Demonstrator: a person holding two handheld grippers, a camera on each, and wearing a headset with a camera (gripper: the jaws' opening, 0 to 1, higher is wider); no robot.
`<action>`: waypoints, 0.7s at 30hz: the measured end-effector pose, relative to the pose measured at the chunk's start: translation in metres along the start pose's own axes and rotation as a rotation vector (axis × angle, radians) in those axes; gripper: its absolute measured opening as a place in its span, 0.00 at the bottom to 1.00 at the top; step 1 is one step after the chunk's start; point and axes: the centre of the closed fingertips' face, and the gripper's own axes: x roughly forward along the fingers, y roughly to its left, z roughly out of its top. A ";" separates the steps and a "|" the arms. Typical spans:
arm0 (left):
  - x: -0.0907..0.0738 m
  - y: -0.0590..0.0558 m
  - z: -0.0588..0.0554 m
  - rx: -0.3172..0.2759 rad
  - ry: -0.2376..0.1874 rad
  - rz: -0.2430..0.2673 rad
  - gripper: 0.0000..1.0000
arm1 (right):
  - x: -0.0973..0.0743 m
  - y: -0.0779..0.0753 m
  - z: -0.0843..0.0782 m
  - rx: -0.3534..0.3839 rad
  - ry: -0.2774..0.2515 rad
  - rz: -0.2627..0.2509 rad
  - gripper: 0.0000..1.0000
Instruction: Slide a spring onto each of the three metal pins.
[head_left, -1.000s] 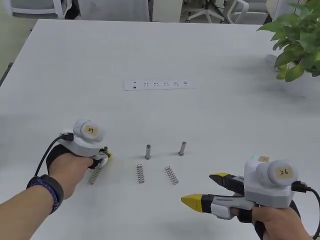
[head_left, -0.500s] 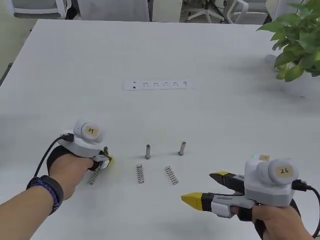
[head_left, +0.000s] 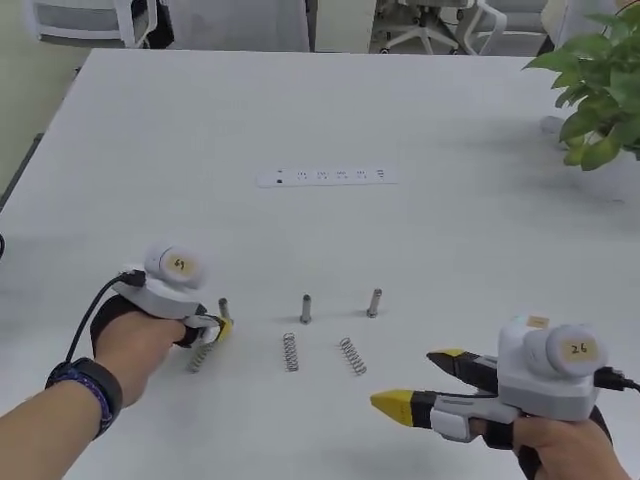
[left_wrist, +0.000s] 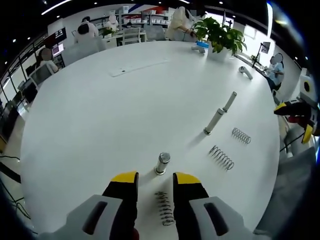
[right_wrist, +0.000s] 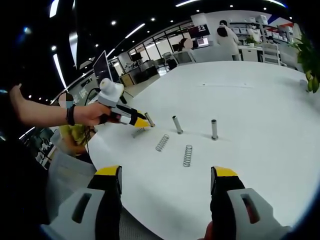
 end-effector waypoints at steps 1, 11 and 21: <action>-0.003 0.000 0.000 -0.006 -0.005 0.000 0.22 | 0.000 0.000 0.000 -0.001 -0.001 0.001 0.71; -0.025 0.001 -0.019 -0.032 -0.002 0.010 0.27 | 0.005 0.005 0.002 -0.005 -0.007 0.015 0.71; -0.054 0.009 -0.033 -0.062 -0.029 0.024 0.33 | 0.006 0.008 0.001 -0.012 -0.006 0.021 0.71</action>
